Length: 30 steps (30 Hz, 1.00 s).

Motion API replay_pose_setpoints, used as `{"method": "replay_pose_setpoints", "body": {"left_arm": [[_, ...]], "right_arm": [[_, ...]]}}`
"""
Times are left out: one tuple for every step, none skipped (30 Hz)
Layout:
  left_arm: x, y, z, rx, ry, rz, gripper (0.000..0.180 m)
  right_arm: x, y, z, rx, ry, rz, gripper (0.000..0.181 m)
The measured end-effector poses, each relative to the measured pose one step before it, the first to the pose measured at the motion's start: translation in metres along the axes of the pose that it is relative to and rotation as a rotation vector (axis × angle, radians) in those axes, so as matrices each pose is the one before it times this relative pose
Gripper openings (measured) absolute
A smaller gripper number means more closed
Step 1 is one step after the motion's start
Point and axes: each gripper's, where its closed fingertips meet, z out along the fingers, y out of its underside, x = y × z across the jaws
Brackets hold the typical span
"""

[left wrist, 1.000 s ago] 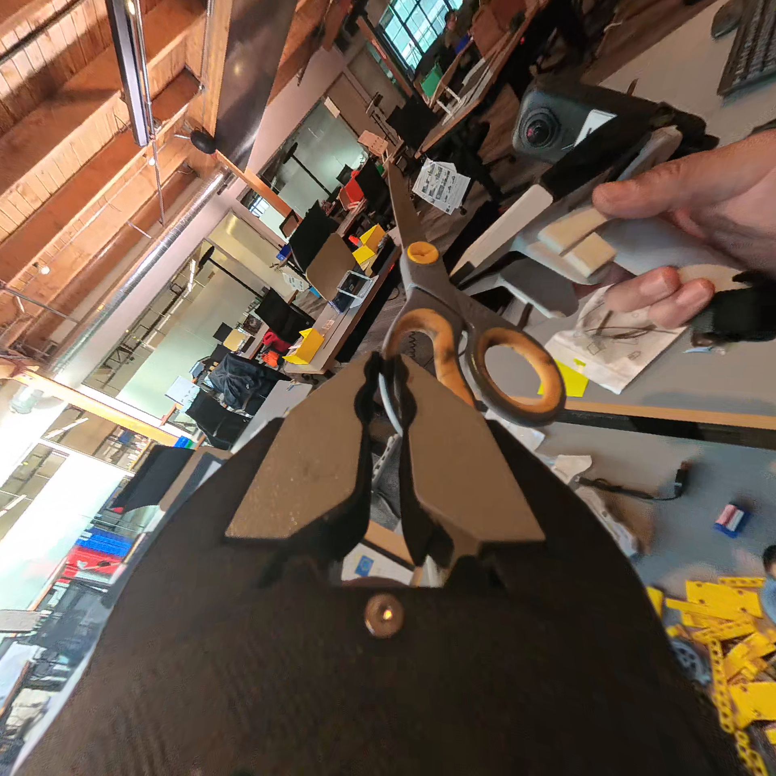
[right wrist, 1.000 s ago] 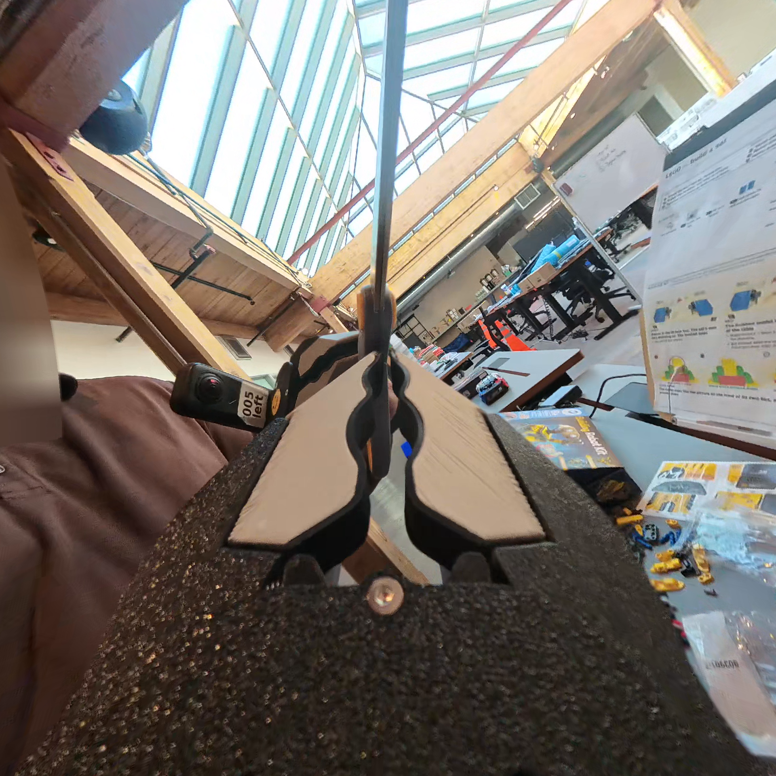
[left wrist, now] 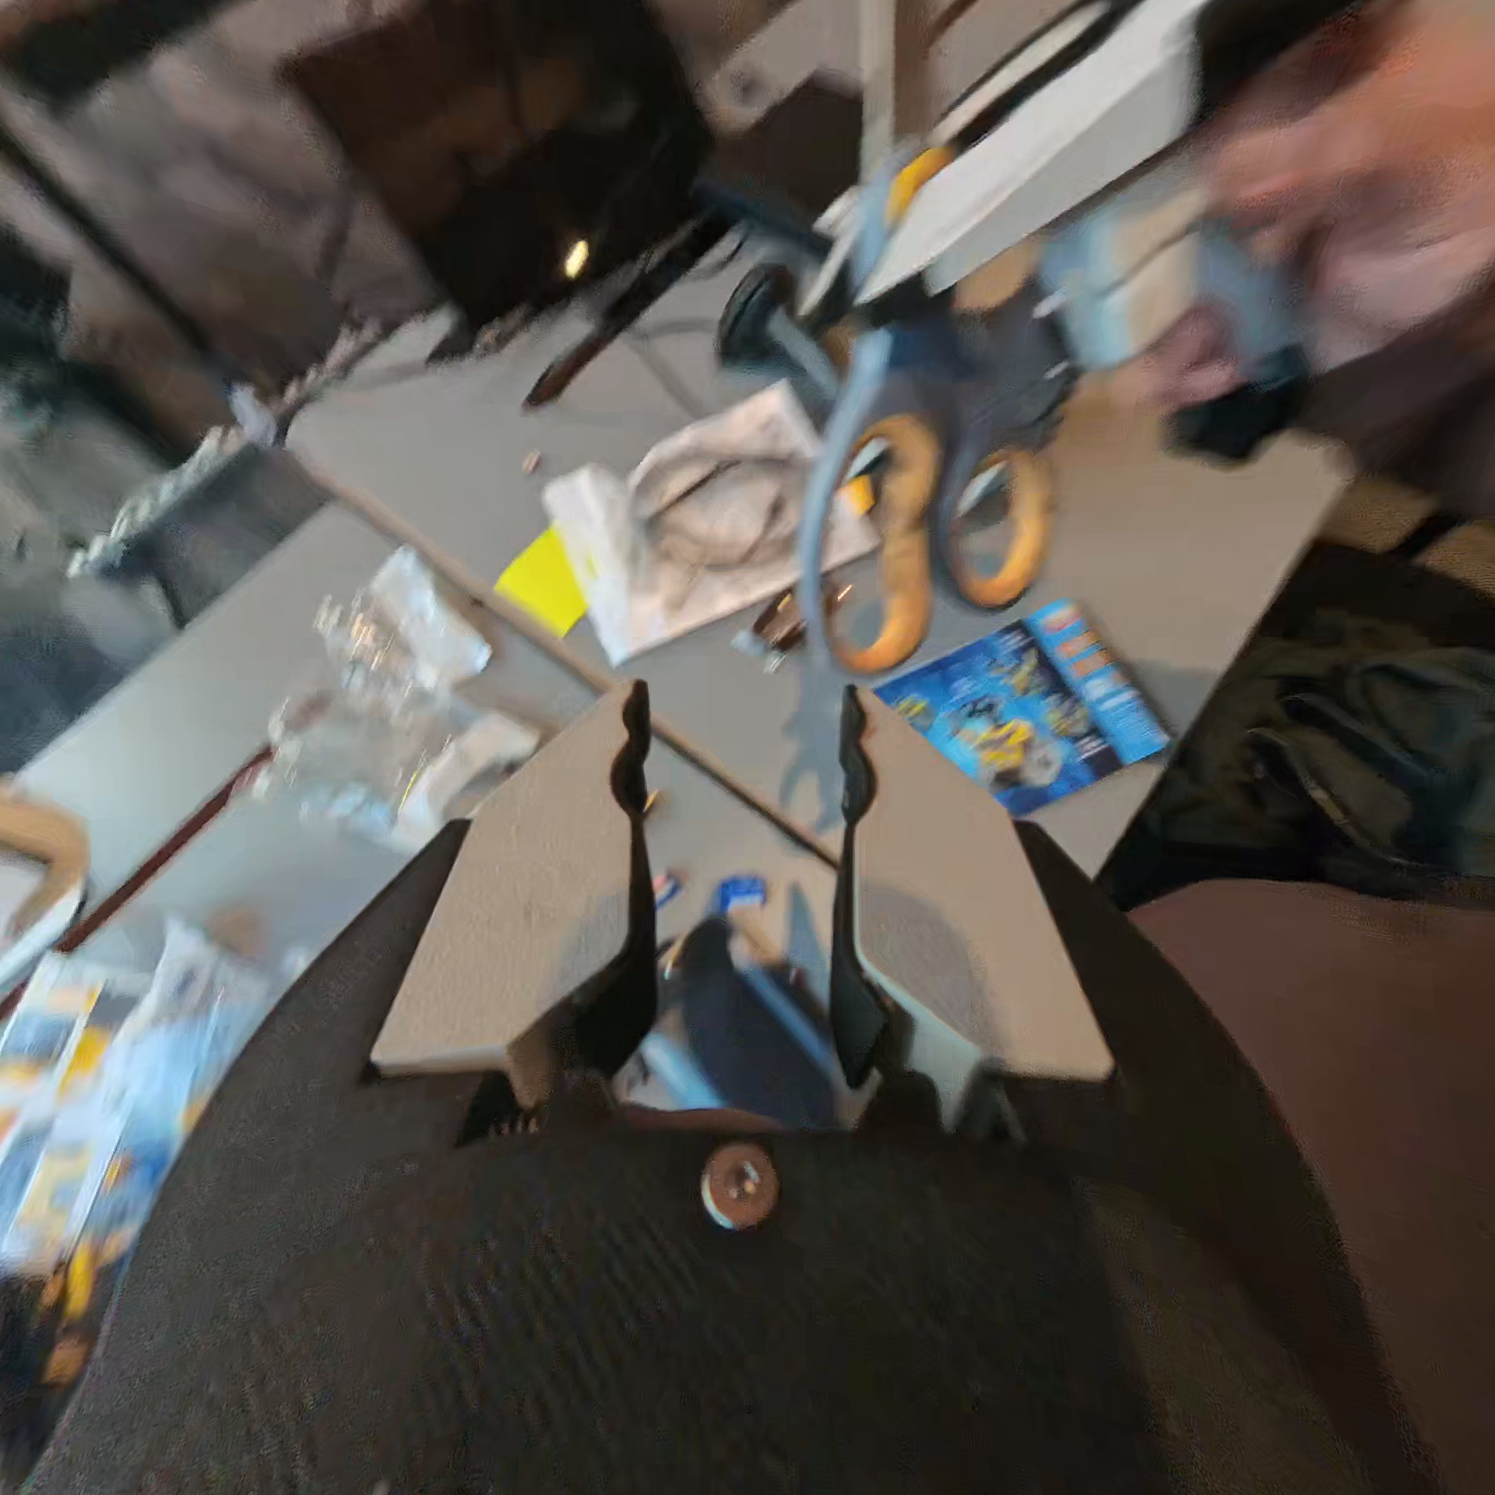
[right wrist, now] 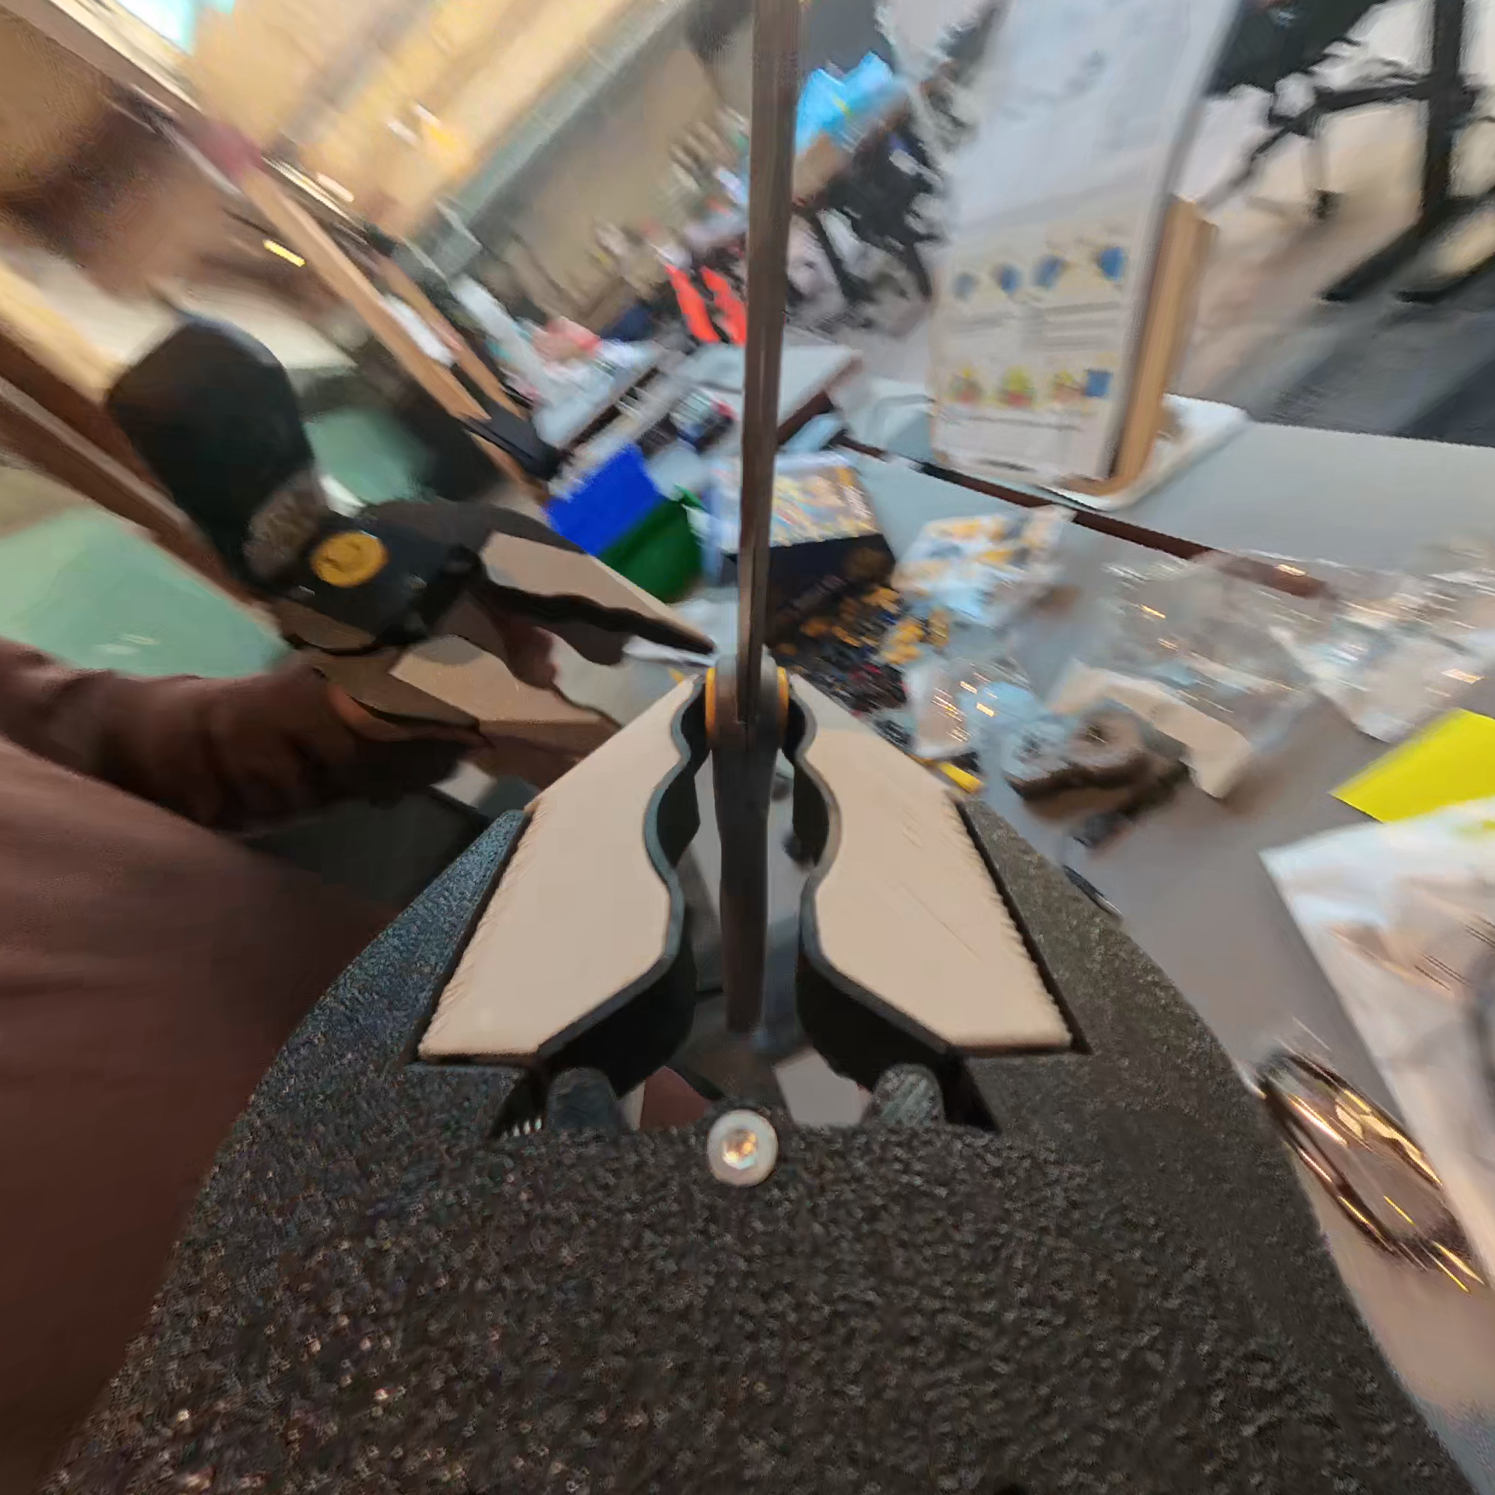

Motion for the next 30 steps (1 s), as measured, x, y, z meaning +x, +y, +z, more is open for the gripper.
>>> {"method": "replay_pose_setpoints", "body": {"left_arm": [[-0.01344,0.01755,0.00065,-0.0650,-0.0509,-0.0322,0.046],[-0.01034,0.01277,0.00035,-0.0430,-0.0299,-0.0378,0.053],[-0.00749,0.00752,-0.00136,-0.0119,-0.0134,-0.0369,0.061],[-0.00905,0.00304,-0.00262,0.0176,-0.0292,-0.0306,0.062],[-0.01121,0.00253,-0.00316,0.0211,-0.0499,-0.0184,0.058],[-0.01043,0.00284,-0.00329,0.0167,-0.0512,-0.0033,0.059],[-0.00767,0.00279,-0.00362,0.0196,-0.0370,0.0018,0.061],[-0.00375,0.00299,-0.00374,0.0214,-0.0135,0.0026,0.061],[-0.00130,0.00372,-0.00364,0.0171,0.0025,0.0003,0.060],[-0.00054,0.00423,-0.00320,0.0109,0.0072,0.0008,0.059],[-0.00061,0.00469,-0.00258,0.0057,0.0057,0.0032,0.059],[-0.00129,0.00419,-0.00211,0.0046,-0.0001,0.0068,0.058],[-0.00209,0.00247,-0.00202,0.0138,-0.0071,0.0092,0.057],[-0.00079,0.00182,-0.00169,0.0149,-0.0023,0.0092,0.055],[0.00007,0.00221,-0.00090,0.0063,0.0025,0.0044,0.053],[0.00119,0.00252,-0.00020,0.0002,0.0094,-0.0003,0.054],[0.00177,0.00232,0.00034,-0.0020,0.0123,-0.0029,0.054],[0.00159,0.00184,0.00033,-0.0024,0.0110,-0.0007,0.054],[0.00133,0.00146,0.00014,-0.0018,0.0071,0.0029,0.056],[0.00165,0.00063,-0.00038,0.0005,0.0101,0.0057,0.058],[0.00307,-0.00033,-0.00073,0.0061,0.0212,0.0040,0.061],[0.00604,-0.00053,-0.00122,0.0080,0.0444,0.0022,0.061],[0.01046,-0.00002,-0.00137,0.0045,0.0797,0.0001,0.060],[0.01358,-0.00025,-0.00146,0.0028,0.1068,-0.0104,0.059],[0.01346,-0.00086,-0.00127,0.0031,0.1104,-0.0242,0.060],[0.01089,-0.00097,-0.00056,-0.0009,0.0969,-0.0257,0.063],[0.00482,-0.00191,0.00026,-0.0042,0.0564,-0.0228,0.065],[0.00305,-0.00396,0.00084,0.0010,0.0383,-0.0065,0.063],[0.00271,-0.00564,0.00145,0.0045,0.0265,0.0058,0.063],[0.00099,-0.00684,0.00238,0.0027,0.0077,0.0009,0.063]], "right_arm": [[0.00562,0.00669,0.00366,-0.0444,0.0928,-0.0281,0.015],[0.00345,0.00571,0.00433,-0.0367,0.0856,-0.0245,0.016],[-0.00117,0.00445,0.00467,-0.0239,0.0597,-0.0171,0.015],[-0.00598,0.00324,0.00501,-0.0145,0.0270,-0.0062,0.015],[-0.00860,0.00291,0.00511,-0.0086,0.0062,0.0056,0.015],[-0.00880,0.00247,0.00500,-0.0041,0.0027,0.0115,0.016],[-0.00782,0.00230,0.00461,-0.0018,0.0084,0.0082,0.015],[-0.00760,0.00247,0.00432,-0.0062,0.0086,0.0036,0.015],[-0.00743,0.00237,0.00383,-0.0097,0.0070,0.0021,0.016],[-0.00673,0.00182,0.00329,-0.0090,0.0098,-0.0002,0.015],[-0.00581,0.00150,0.00264,-0.0090,0.0125,-0.0027,0.015],[-0.00526,0.00145,0.00198,-0.0103,0.0110,-0.0049,0.015],[-0.00453,0.00146,0.00150,-0.0095,0.0101,-0.0045,0.015],[-0.00350,0.00140,0.00119,-0.0073,0.0104,-0.0015,0.015],[-0.00279,0.00129,0.00085,-0.0052,0.0085,0.0009,0.015],[-0.00241,0.00109,0.00069,-0.0028,0.0055,0.0021,0.015],[-0.00184,0.00107,0.00057,-0.0015,0.0028,0.0024,0.015],[-0.00108,0.00092,0.00066,-0.0013,0.0019,0.0026,0.015],[-0.00040,0.00076,0.00066,-0.0005,0.0015,0.0022,0.015],[0.00020,0.00048,0.00063,0.0005,0.0009,0.0017,0.015],[0.00066,0.00003,0.00047,0.0021,-0.0014,0.0016,0.015],[0.00062,-0.00068,0.00011,0.0049,-0.0054,0.0025,0.015],[0.00043,-0.00108,-0.00015,0.0060,-0.0121,0.0041,0.015],[-0.00019,-0.00161,-0.00045,0.0070,-0.0193,0.0036,0.015],[-0.00114,-0.00220,-0.00097,0.0091,-0.0268,-0.0012,0.015],[-0.00211,-0.00219,-0.00129,0.0084,-0.0326,-0.0074,0.015],[-0.00296,-0.00176,-0.00129,0.0037,-0.0393,-0.0122,0.015],[-0.00370,-0.00137,-0.00136,-0.0012,-0.0440,-0.0149,0.016],[-0.00341,-0.00116,-0.00151,-0.0036,-0.0413,-0.0171,0.016],[-0.00254,-0.00150,-0.00182,-0.0040,-0.0347,-0.0190,0.016]]}}
